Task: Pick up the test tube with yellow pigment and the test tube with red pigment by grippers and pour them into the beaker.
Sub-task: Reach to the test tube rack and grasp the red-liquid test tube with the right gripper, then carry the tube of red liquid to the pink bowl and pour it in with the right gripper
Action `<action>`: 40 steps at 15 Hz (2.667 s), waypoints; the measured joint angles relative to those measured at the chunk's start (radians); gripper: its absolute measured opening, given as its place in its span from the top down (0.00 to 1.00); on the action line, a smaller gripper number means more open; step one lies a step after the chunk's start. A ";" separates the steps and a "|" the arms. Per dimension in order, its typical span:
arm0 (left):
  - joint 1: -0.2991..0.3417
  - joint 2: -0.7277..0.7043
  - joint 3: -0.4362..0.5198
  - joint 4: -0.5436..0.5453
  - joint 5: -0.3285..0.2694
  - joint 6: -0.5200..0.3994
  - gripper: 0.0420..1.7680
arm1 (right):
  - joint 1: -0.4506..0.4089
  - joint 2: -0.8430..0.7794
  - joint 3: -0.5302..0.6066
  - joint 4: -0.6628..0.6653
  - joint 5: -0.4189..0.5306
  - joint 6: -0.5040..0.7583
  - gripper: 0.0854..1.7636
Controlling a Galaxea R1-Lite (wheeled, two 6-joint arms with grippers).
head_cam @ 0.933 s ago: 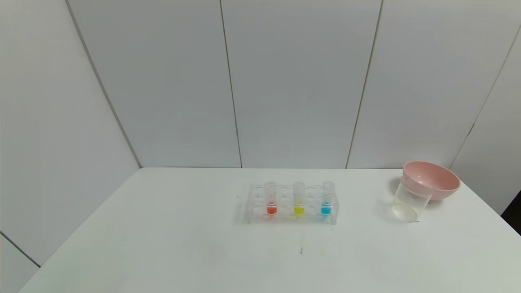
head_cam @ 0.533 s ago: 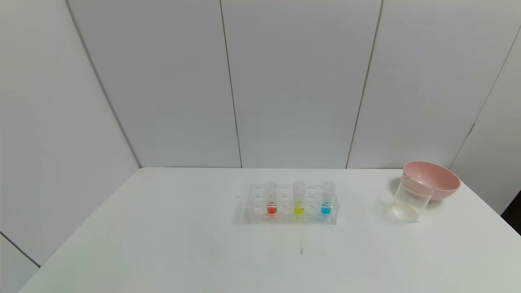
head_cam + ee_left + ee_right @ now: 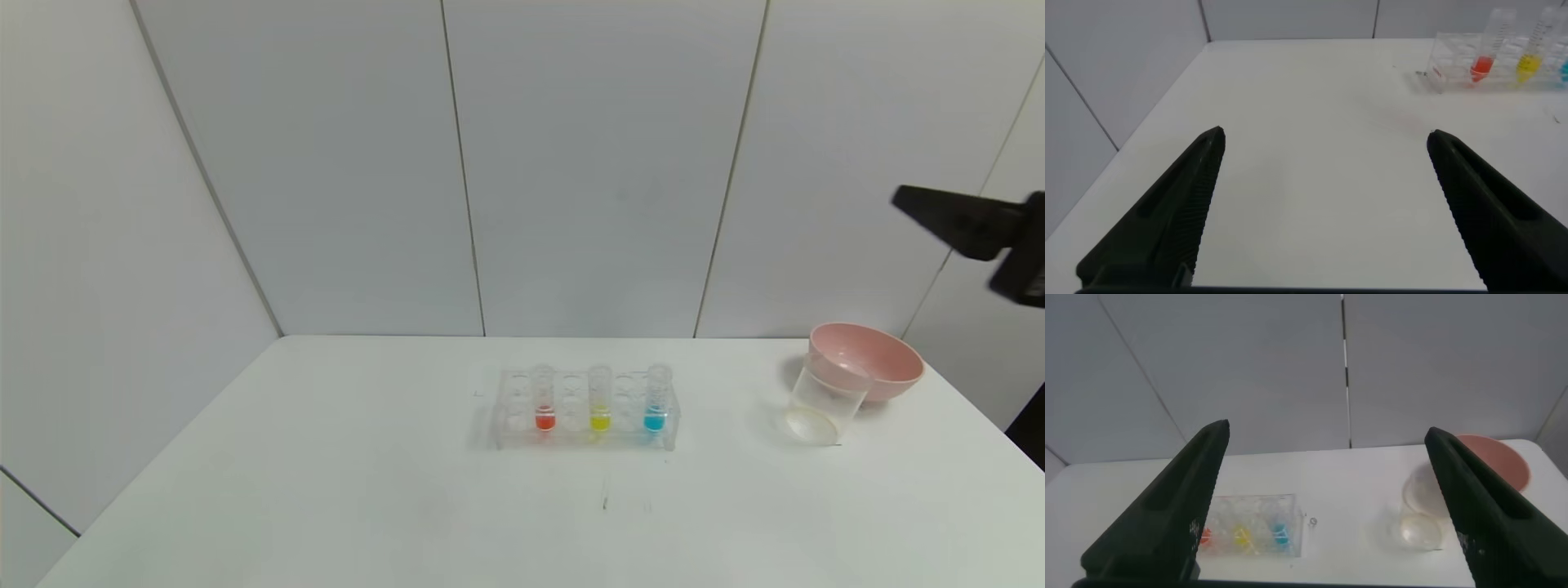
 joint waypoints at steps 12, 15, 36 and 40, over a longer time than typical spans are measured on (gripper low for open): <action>0.000 0.000 0.000 0.000 0.000 0.000 0.00 | 0.396 0.829 -0.193 -0.578 -0.333 0.026 0.03; 0.000 0.000 0.000 0.000 0.000 0.000 0.00 | 0.383 0.963 -0.300 -0.584 -0.321 0.030 0.03; 0.000 0.000 0.000 0.000 0.000 0.000 0.00 | 0.175 1.286 -0.546 -0.564 -0.128 0.044 0.59; 0.000 0.000 0.000 0.000 0.000 0.000 0.00 | 0.167 1.289 -0.547 -0.565 -0.130 0.043 0.72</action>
